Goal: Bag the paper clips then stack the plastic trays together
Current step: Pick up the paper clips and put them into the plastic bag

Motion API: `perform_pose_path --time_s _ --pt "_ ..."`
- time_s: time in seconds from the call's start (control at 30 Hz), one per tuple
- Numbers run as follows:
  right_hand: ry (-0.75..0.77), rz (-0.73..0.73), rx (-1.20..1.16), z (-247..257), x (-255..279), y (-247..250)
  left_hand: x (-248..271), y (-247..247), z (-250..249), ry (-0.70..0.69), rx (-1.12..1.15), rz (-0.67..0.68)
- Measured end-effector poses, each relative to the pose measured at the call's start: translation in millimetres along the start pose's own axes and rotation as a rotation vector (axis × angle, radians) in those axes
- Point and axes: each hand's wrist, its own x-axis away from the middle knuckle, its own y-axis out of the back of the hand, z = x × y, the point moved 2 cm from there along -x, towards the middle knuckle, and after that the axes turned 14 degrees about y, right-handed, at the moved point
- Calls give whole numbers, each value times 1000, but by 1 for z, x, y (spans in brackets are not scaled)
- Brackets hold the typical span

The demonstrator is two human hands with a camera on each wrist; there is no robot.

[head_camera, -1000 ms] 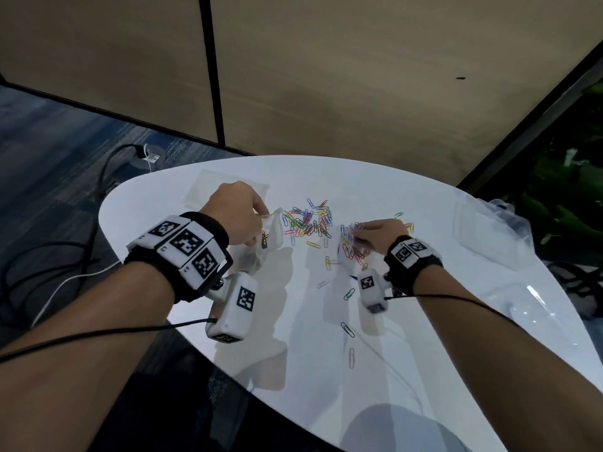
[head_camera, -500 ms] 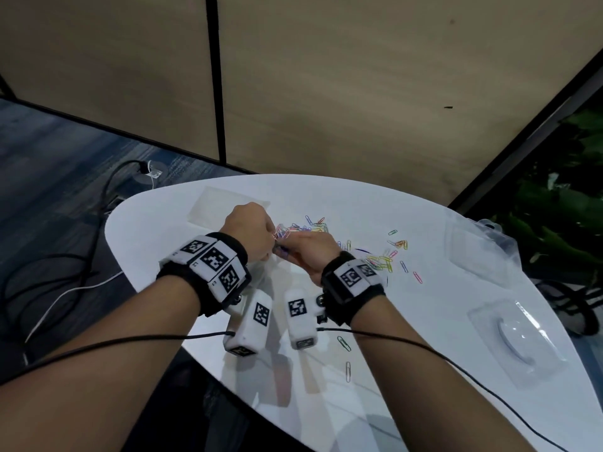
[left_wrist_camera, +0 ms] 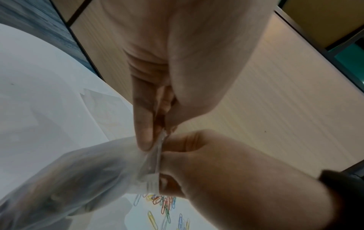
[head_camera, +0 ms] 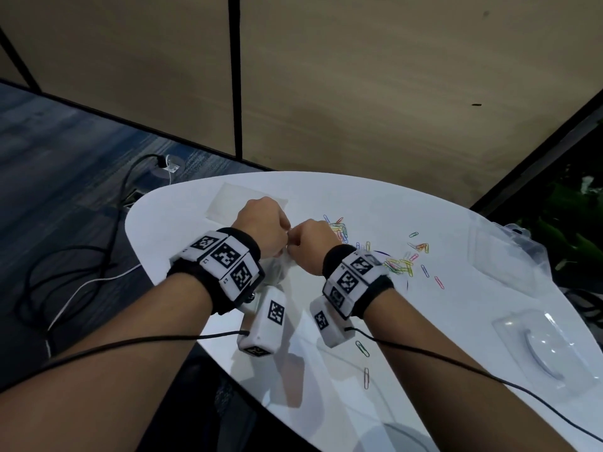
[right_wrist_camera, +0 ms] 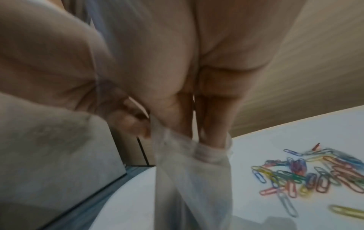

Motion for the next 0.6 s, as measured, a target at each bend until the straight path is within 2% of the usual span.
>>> perform_pose_path --time_s 0.07,0.1,0.17,0.2,0.27,0.33,0.4,0.53,0.6 --pt "46 89 -132 -4 -1 9 1 3 1 0 -7 -13" --pt "50 50 -310 -6 1 18 0 5 2 1 -10 -26" --pt "-24 -135 -660 -24 0 34 -3 10 3 13 -8 -49" --pt "-67 -242 -686 -41 -4 39 -4 12 5 23 -1 -51" --pt "-168 -358 -412 -77 -17 44 -6 15 8 34 17 -59" --pt "-286 -238 -66 -109 -29 36 -7 17 10 40 24 -68" --pt "-318 -57 77 -131 -42 20 -10 18 13 39 16 -68" --pt "-187 9 120 -142 -66 -6 -16 20 18 54 20 -63" --pt "-120 89 200 -140 -73 -17 -17 20 19 61 33 -59"
